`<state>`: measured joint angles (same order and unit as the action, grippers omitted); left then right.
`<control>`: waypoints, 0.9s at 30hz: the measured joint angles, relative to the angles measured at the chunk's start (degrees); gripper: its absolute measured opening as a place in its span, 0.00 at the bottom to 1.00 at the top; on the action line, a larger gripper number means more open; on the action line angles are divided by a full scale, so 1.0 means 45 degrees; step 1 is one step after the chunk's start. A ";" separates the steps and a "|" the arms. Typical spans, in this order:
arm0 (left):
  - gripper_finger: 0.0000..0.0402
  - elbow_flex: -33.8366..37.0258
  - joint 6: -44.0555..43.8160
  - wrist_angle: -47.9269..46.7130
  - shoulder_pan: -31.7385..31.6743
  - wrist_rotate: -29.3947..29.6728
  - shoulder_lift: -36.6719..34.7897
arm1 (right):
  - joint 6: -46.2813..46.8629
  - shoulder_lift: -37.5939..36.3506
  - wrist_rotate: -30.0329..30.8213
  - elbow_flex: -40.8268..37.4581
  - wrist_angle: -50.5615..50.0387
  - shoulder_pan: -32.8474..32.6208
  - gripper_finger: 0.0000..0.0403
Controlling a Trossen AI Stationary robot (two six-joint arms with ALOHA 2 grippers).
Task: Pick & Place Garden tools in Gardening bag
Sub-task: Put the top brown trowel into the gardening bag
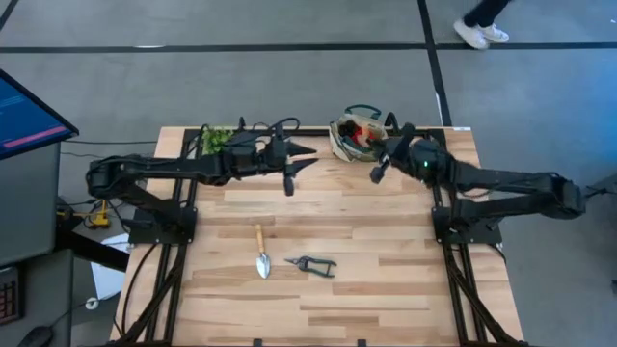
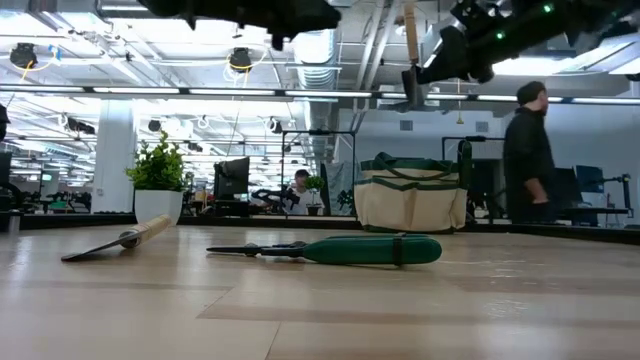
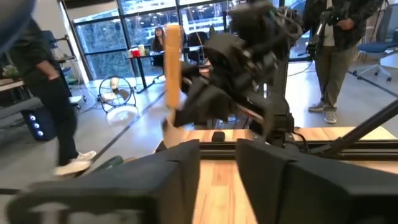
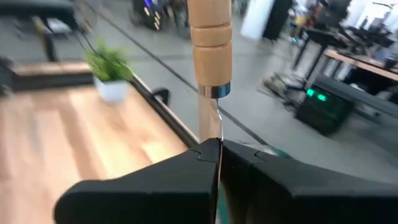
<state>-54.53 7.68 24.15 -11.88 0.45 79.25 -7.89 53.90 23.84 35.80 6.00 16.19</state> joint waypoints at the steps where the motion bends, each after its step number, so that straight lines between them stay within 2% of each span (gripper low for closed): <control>1: 0.20 0.0265 -0.0005 0.0159 -0.0019 0.0000 -0.0179 | -0.0181 0.0077 -0.0148 0.0420 -0.0583 0.0293 0.00; 5: 0.10 0.1171 -0.0107 0.0591 -0.0019 0.0000 -0.0733 | -0.0386 0.0891 -0.0919 0.1960 -0.2790 0.1600 0.00; 10: 0.01 0.1749 -0.0141 0.0748 -0.0019 0.0000 -0.0972 | -0.0713 0.2574 -0.1844 0.3108 -0.4166 0.3093 0.00; 18: 0.02 0.1890 -0.0146 0.0877 -0.0019 0.0000 -0.0958 | -0.0723 0.5267 -0.3278 0.4938 -0.6367 0.4713 0.00; 27: 0.01 0.1890 -0.0151 0.0941 -0.0019 -0.0001 -0.0962 | -0.1219 0.7488 -0.3281 0.6962 -0.9395 0.5068 0.00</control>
<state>-46.02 7.01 28.38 -11.97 0.44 74.91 -13.38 87.60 9.08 67.12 -36.28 39.00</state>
